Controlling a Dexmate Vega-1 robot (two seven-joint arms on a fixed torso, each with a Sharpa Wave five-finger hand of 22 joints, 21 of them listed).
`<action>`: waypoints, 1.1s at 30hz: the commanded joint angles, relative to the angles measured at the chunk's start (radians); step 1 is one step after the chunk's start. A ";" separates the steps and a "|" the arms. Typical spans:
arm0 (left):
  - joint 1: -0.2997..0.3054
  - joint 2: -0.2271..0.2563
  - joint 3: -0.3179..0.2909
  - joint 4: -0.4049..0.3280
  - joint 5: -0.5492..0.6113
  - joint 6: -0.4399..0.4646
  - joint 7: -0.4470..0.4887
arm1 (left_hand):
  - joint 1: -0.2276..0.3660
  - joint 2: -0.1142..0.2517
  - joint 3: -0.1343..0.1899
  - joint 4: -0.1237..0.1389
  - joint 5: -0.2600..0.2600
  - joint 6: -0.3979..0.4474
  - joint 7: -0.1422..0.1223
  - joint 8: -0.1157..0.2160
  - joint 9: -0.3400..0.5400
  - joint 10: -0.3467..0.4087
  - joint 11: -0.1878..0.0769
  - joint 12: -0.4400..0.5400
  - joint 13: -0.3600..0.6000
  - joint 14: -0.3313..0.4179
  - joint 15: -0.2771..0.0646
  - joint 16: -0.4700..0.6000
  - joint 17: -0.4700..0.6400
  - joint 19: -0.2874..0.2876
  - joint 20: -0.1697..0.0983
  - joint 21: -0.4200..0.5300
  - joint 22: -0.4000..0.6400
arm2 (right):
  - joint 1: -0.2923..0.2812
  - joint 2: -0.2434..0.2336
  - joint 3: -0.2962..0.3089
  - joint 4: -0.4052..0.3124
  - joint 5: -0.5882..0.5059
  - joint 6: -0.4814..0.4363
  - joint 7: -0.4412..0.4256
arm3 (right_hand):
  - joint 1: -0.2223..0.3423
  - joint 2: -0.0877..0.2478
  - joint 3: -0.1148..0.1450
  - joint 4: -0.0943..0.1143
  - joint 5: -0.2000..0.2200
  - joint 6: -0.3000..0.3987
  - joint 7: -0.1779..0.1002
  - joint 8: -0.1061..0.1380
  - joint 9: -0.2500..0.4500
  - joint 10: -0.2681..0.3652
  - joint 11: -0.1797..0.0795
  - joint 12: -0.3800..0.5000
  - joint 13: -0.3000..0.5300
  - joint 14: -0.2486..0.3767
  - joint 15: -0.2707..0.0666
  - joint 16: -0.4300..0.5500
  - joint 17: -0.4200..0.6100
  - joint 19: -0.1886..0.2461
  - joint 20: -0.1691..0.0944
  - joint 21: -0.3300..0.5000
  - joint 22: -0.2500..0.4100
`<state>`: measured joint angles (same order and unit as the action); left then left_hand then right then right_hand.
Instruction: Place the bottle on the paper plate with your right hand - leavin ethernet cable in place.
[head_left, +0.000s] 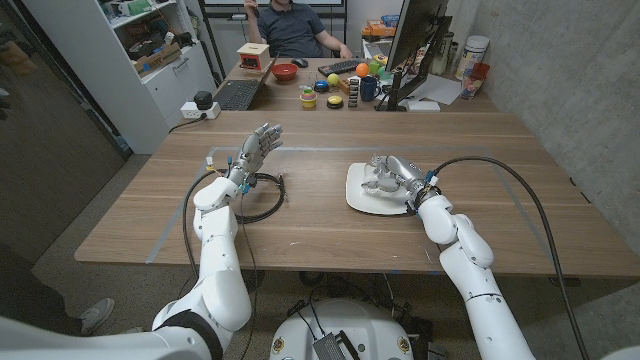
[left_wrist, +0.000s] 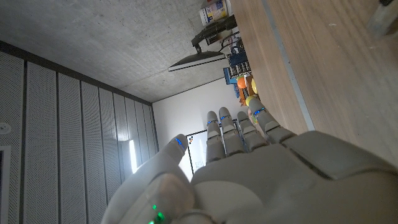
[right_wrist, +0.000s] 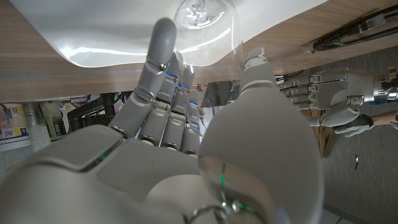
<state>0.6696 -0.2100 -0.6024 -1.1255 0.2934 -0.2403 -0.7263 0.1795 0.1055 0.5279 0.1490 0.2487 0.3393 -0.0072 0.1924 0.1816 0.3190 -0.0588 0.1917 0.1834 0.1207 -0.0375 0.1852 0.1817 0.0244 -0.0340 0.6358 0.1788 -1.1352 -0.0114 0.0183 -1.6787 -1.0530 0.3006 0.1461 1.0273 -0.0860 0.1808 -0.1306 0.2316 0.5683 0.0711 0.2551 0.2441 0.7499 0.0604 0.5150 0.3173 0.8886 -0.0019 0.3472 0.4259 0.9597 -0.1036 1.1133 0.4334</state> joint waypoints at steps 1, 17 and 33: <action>-0.015 0.009 -0.003 0.025 0.002 -0.008 0.001 | -0.009 0.003 -0.004 -0.001 0.006 -0.003 -0.001 0.005 0.003 -0.001 0.002 0.006 0.003 -0.002 -0.045 0.001 0.002 0.006 -0.010 -0.003 0.002 | 0.014 -0.007 -0.015 -0.004 -0.019 -0.037 0.053 | 0.204 0.213 -0.006 0.013 -0.005 0.064 -0.067 -0.004 0.005 0.103 -0.106 -0.005 0.017 0.303 -0.218 -0.003 0.002 -0.041 -0.119 0.013 0.002; -0.037 0.023 -0.007 0.075 0.009 -0.039 0.009 | -0.009 0.005 -0.005 -0.001 0.007 0.002 0.002 0.007 0.003 -0.001 0.002 0.006 0.003 0.000 -0.044 0.001 0.002 0.008 -0.012 -0.005 0.002 | 0.036 -0.033 -0.040 -0.022 -0.065 -0.085 0.132 | 0.043 0.102 -0.133 0.084 0.003 -0.154 -0.066 -0.059 -0.011 -0.145 -0.097 -0.178 -0.055 0.073 -0.206 -0.160 -0.106 -0.087 -0.119 0.073 -0.027; -0.065 0.039 -0.007 0.127 0.025 -0.057 0.015 | -0.009 0.007 -0.004 -0.001 0.008 0.003 0.002 0.007 0.002 -0.001 0.000 0.006 0.003 -0.001 -0.045 0.001 0.002 0.009 -0.012 -0.007 0.002 | 0.041 -0.047 -0.044 -0.048 -0.068 -0.078 0.152 | -0.101 0.034 -0.227 0.158 0.013 -0.205 -0.026 -0.053 -0.012 -0.227 -0.059 -0.218 -0.072 -0.015 -0.187 -0.153 -0.133 -0.054 -0.111 0.047 -0.031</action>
<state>0.6240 -0.1827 -0.6094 -1.0350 0.3044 -0.2837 -0.7184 0.1741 0.1109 0.5252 0.1463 0.2487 0.3393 -0.0072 0.1925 0.1817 0.3190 -0.0587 0.1917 0.1834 0.1207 -0.0375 0.1852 0.1818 0.0244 -0.0339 0.6320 0.1788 -1.0979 -0.0479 -0.0218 -1.7078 -1.1167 0.2151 0.2907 0.9708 -0.0355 -0.0294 0.0131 0.2431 0.3618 0.0341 0.1984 0.2323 0.5244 -0.0070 0.2978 0.2460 0.8791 -0.1188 0.1859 0.2926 0.8887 -0.1147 1.1647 0.4031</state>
